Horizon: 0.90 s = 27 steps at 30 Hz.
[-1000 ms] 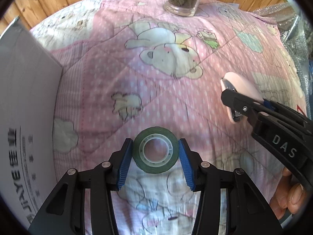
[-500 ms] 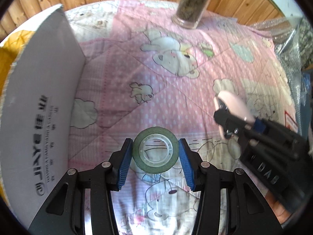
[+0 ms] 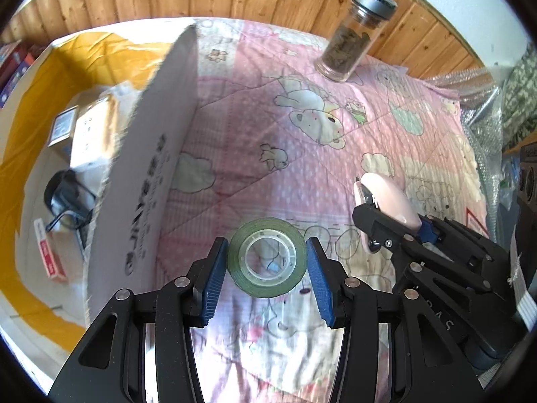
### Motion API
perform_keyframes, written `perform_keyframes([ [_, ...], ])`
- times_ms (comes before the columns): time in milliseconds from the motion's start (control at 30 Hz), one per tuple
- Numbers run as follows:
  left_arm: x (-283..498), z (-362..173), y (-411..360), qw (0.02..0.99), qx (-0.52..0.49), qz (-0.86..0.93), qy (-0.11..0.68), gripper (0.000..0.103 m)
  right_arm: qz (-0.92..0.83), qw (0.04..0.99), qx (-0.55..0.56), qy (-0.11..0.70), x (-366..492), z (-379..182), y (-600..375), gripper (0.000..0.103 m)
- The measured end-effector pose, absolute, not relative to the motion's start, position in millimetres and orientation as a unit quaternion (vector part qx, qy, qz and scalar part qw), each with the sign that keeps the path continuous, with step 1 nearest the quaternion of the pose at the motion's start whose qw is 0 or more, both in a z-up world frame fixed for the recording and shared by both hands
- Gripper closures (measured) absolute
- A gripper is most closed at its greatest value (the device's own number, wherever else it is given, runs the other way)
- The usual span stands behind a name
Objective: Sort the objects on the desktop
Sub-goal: 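Carry the tape roll and stapler over the cardboard box with both tools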
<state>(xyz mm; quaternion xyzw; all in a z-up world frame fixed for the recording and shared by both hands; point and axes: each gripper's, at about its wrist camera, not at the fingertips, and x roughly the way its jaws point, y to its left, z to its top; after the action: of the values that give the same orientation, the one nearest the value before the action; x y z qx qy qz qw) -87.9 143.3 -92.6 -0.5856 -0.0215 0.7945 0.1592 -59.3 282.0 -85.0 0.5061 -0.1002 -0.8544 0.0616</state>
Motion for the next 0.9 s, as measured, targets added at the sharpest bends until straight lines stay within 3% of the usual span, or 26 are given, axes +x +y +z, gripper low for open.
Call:
perform_keyframes([
  [900, -73.3, -16.2, 27.0, 0.099, -0.503, 0.85, -0.121, 0.054, -0.87, 0.166, 0.465, 0.006, -63.3, -4.0, 174.1, 0.075],
])
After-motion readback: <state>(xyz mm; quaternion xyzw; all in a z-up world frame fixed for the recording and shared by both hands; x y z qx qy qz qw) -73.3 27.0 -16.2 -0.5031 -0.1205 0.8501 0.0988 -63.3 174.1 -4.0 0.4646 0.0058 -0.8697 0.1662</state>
